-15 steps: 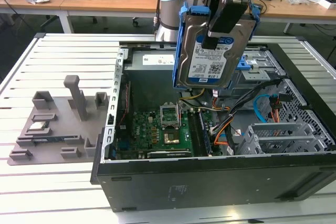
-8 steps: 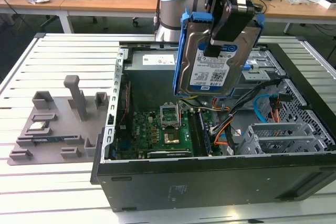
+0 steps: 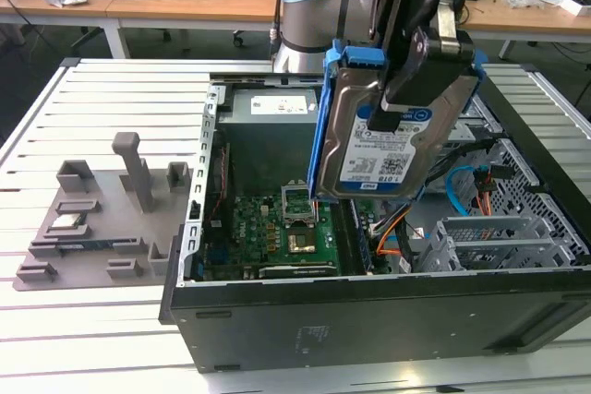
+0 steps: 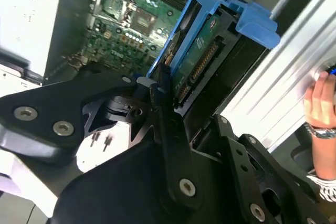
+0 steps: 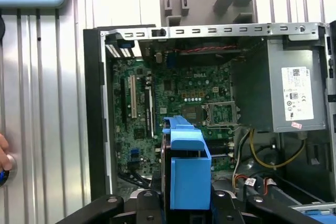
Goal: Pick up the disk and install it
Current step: 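Pick up the disk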
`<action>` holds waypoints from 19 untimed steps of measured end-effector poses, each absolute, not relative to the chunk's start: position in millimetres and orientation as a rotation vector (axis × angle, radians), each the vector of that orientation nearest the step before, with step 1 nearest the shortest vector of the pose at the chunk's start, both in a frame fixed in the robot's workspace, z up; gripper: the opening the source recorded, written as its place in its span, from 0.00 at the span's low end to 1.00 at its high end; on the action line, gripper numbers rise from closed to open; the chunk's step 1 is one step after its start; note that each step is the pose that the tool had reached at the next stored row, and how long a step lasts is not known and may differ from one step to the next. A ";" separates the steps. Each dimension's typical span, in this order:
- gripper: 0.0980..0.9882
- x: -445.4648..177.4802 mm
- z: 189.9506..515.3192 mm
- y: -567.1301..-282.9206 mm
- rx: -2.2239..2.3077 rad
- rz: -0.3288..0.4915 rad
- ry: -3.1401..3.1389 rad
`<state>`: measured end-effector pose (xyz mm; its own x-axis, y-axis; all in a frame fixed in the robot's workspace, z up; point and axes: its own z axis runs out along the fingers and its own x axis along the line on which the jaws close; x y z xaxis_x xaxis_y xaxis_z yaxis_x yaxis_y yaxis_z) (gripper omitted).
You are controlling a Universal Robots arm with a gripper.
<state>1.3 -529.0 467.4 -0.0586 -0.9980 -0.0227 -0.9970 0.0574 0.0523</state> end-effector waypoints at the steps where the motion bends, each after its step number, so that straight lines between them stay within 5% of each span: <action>1: 0.30 1.3 467.4 -531.1 2.138 -0.074 -2.266; 19: 0.30 11.8 466.5 -547.2 2.189 -0.060 -2.204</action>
